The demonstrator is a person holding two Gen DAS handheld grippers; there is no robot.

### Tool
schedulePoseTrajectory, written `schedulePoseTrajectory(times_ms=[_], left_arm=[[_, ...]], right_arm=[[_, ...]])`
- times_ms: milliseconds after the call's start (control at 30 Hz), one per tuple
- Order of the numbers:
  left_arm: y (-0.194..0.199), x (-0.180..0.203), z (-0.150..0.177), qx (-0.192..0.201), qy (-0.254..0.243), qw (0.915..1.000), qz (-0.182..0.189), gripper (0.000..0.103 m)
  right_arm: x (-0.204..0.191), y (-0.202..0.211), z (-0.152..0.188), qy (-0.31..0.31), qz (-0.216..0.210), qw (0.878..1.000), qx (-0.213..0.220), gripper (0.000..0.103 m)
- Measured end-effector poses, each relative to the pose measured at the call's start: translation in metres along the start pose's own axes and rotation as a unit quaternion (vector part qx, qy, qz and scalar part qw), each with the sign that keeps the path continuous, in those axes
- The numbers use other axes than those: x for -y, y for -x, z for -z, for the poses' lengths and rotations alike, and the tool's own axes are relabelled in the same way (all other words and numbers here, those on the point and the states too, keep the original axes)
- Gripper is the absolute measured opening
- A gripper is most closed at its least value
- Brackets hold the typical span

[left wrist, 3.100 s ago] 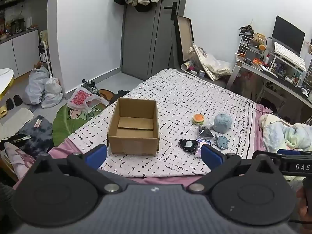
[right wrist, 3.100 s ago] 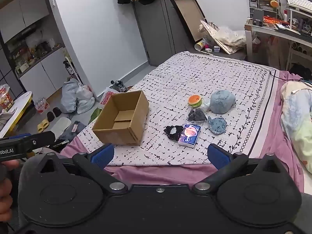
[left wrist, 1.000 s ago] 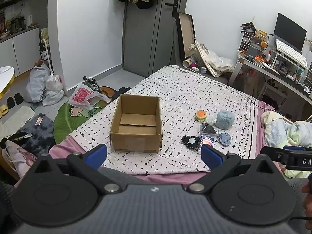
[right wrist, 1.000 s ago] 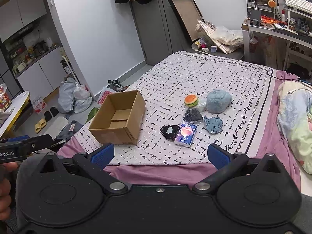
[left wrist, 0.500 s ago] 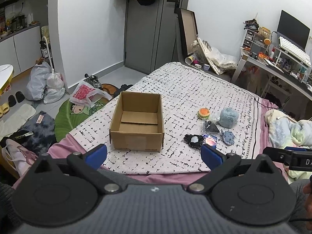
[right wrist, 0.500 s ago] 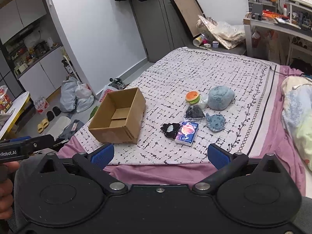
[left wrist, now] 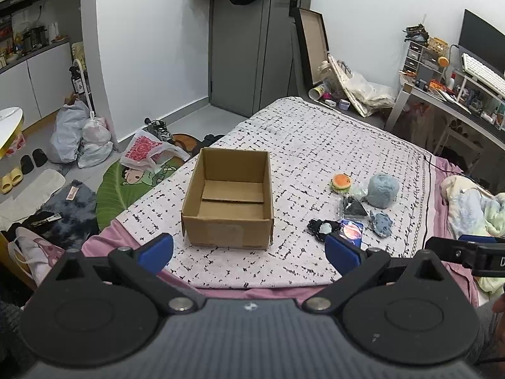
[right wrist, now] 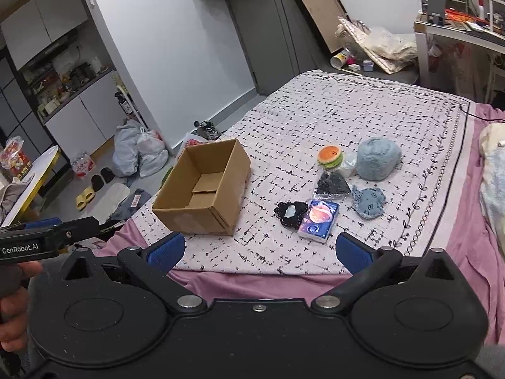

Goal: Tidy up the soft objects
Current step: 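Lower the left tool onto the black keychain while the right tool lowers onto the denim heart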

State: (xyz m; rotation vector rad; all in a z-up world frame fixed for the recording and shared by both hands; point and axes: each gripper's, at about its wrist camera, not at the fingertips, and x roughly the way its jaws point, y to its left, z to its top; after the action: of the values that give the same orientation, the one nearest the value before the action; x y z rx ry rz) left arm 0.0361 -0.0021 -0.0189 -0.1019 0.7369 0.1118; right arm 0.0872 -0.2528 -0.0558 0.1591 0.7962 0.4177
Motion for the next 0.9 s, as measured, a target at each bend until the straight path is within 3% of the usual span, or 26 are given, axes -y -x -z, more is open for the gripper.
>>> schedulePoseTrajectory(times_ms=[300,633,900], left_arm=[[-0.028,0.015,-0.01,-0.012,0.011,0.9992,-0.036,0.101],[-0.069,0.055,-0.028,-0.026,0.009,0.9994,-0.02,0.101],[-0.111,0.083,-0.028,-0.057,0.012,0.9983,0.001,0.099]], right_arm=[[0.031,-0.028,-0.037,0.016,-0.003,1.0,-0.009,0.103],[0.078,-0.064,-0.064,-0.031,0.027,0.999,-0.029,0.103],[0.119,-0.087,-0.066,-0.102,0.012,0.995,-0.012,0.103]])
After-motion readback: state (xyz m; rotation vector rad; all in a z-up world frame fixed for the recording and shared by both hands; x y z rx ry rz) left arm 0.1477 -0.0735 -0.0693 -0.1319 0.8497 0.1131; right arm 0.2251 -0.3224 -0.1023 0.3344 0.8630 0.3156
